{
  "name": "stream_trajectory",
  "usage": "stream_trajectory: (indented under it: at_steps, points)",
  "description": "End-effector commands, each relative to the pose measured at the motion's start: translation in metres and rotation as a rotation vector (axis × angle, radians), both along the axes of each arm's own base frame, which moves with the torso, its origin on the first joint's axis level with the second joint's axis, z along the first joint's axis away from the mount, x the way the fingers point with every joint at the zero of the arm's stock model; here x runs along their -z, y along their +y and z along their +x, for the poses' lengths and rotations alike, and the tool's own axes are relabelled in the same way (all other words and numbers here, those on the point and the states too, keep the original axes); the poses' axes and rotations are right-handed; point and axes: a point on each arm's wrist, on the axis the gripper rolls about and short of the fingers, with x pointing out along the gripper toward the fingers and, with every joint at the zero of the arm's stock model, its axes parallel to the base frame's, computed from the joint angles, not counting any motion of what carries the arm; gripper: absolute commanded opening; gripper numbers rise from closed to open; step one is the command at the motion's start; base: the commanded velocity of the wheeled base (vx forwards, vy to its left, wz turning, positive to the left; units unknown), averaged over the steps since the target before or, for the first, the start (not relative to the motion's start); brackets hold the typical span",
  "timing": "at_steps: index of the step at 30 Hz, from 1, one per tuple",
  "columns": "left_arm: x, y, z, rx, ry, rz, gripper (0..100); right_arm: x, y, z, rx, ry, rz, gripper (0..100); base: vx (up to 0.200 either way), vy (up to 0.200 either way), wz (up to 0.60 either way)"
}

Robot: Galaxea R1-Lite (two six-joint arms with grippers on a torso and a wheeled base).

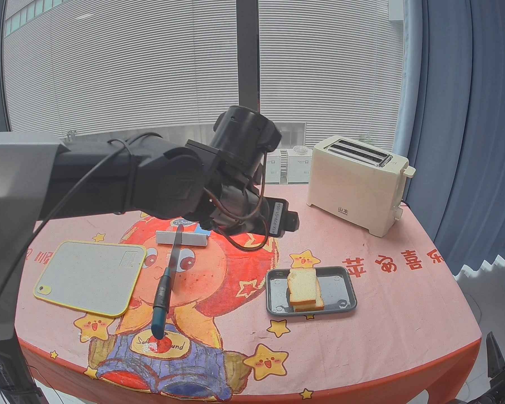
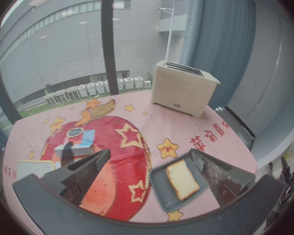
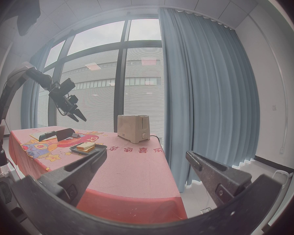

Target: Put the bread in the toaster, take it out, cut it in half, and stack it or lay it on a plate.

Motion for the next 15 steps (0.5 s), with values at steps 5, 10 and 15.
stream_trajectory:
  at_steps: [5, 10, 15]
  points:
    - [-0.045, 0.031, -0.014, -0.147, -0.128, -0.034, 100, 0.005, 0.000, 0.000, 0.000, 0.001, 0.000, 100, 0.000, 0.000, 0.00]
    - [-0.060, 0.051, -0.021, -0.212, -0.255, -0.101, 100, 0.005, 0.000, 0.000, 0.000, 0.001, 0.000, 100, 0.000, 0.000, 0.00]
    - [-0.054, 0.068, -0.029, -0.236, -0.386, -0.170, 100, 0.005, 0.000, 0.000, 0.000, 0.002, 0.000, 100, 0.000, 0.000, 0.00]
